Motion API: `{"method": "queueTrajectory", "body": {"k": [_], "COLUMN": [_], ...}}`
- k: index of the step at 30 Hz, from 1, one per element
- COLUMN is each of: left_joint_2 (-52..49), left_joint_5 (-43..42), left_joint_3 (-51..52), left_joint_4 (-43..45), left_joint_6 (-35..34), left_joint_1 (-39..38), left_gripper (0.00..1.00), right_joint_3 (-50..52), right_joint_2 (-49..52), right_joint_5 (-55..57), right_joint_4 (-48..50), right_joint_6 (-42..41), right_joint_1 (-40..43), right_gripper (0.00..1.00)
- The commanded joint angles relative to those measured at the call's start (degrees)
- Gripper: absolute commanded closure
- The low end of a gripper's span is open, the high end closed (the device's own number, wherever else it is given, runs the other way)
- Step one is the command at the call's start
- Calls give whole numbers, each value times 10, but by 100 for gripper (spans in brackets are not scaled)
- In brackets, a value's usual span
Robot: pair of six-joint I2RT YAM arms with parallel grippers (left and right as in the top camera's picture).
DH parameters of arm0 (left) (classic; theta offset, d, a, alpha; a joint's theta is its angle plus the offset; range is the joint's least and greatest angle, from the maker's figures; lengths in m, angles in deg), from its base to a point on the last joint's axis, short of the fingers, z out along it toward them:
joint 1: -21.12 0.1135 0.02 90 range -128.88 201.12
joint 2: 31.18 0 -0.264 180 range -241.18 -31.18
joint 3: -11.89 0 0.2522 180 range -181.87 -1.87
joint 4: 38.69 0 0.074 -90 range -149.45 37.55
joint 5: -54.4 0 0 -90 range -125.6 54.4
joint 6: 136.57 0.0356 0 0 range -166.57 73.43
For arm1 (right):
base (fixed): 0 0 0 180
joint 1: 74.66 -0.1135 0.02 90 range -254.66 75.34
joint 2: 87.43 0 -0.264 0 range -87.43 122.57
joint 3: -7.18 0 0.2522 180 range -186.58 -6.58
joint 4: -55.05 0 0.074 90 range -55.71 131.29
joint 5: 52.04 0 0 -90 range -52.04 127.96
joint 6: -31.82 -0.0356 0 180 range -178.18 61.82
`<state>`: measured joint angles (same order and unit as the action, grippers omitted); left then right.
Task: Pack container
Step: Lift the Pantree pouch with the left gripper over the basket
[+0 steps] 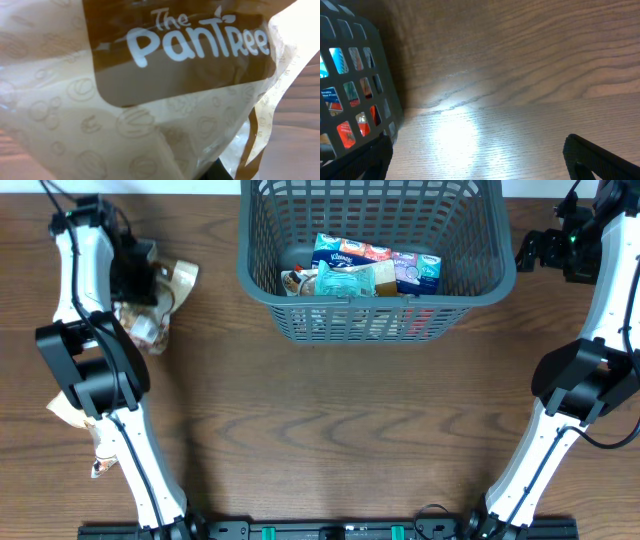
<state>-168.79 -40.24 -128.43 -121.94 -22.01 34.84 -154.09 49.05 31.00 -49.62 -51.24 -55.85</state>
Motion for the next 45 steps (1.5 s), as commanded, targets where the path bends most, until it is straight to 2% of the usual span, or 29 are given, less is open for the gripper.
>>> {"method": "queueTrajectory", "body": {"k": [1,5,8,11,16,18,23,25,28,36,45], "left_joint_2": [122,237,302,359,403,403,372,353,321,212,89], "left_joint_5": [-12,-12,-12,-14,-81,-83,-136,-138,-138,-140,-138], "left_joint_3": [-9,-9,-9,-9,-9,-9,-9,-9,-9,-9,-9], "left_joint_4": [16,66,98,123,141,159,193,193,195,201,144], "left_joint_6": [-71,-110,-108,-75,104,147,270,327,376,375,371], "left_joint_1": [-25,-54,-82,-127,-232,-274,-350,-366,-373,-372,-372], "left_gripper": [94,94,94,94,94,94,94,94,94,94,94], "right_joint_3": [3,3,3,3,3,3,3,3,3,3,3], "right_joint_2": [0,0,0,0,0,0,0,0,0,0,0], "right_joint_5": [3,3,0,-1,-1,-1,-1,-1,-1,-1,-1], "right_joint_4": [-2,-4,-6,-6,-6,-6,-7,-6,-6,-3,-2], "right_joint_6": [8,8,4,4,4,4,4,5,9,11,11], "right_joint_1": [-6,-6,-6,-7,-11,-11,-12,-12,-12,-11,-11], "right_gripper": [1,1,1,1,1,1,1,1,1,1,1]}}
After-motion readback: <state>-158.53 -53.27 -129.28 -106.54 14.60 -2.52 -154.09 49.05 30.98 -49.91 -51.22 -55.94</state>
